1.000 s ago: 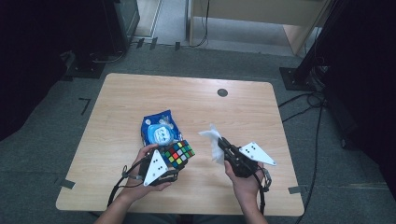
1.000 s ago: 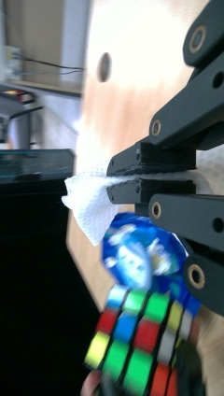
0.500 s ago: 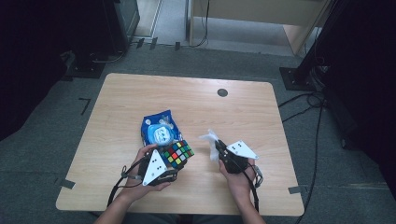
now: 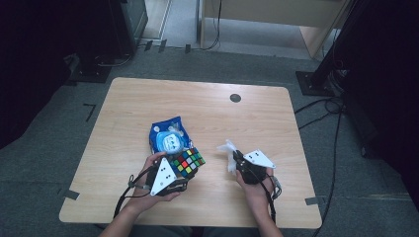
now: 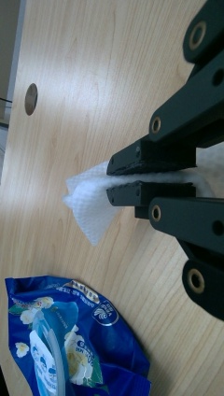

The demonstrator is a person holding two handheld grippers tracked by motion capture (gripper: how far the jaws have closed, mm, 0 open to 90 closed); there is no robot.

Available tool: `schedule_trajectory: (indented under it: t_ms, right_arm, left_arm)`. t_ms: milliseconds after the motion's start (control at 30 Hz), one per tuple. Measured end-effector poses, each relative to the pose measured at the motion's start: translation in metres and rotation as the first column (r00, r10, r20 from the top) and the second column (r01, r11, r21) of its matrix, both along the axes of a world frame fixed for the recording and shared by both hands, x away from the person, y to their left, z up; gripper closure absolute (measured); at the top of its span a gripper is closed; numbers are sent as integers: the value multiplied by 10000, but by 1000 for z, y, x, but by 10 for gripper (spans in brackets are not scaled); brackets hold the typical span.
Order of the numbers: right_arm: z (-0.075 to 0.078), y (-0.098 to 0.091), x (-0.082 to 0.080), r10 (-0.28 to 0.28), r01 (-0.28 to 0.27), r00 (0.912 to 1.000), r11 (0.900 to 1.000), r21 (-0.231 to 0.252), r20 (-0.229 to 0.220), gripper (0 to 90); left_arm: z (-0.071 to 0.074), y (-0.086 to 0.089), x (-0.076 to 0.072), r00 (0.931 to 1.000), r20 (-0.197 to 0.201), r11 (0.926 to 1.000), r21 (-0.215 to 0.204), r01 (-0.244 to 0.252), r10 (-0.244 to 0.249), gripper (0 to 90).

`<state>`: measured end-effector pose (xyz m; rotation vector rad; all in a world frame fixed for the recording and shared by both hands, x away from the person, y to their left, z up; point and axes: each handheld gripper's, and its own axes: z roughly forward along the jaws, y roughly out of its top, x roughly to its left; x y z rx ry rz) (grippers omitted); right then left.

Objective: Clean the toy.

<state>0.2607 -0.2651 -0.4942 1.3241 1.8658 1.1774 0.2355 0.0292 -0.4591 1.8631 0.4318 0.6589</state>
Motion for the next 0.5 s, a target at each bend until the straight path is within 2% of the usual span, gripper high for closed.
schedule_trajectory:
  t_ms: [100, 200, 233, 367, 500]
  right_arm:
    - [2, -3, 0, -221, 219, 9997, 9995, 226, 88, 601]
    - [12, -7, -2, -356, 354, 9994, 9951, 920, 3, 456]
    - [12, -7, -2, -356, 354, 9994, 9951, 920, 3, 456]
    - [28, -2, -11, -41, 24, 10000, 9826, 1857, 87, 401]
    - [46, 13, -23, 779, -797, 9968, 9516, 2968, 179, 357]
  left_arm:
    - [1, 1, 0, 10000, 13, 10000, -43, -28, 28, 342]
    - [1, 2, 1, 10000, -6, 9999, -102, -34, 34, 342]
    - [1, 2, 1, 10000, -14, 9999, -102, -41, 41, 342]
    - [1, 2, 2, 9999, -66, 9998, -159, -77, 76, 342]
    - [1, 2, 2, 9999, -55, 9996, -270, -130, 128, 342]
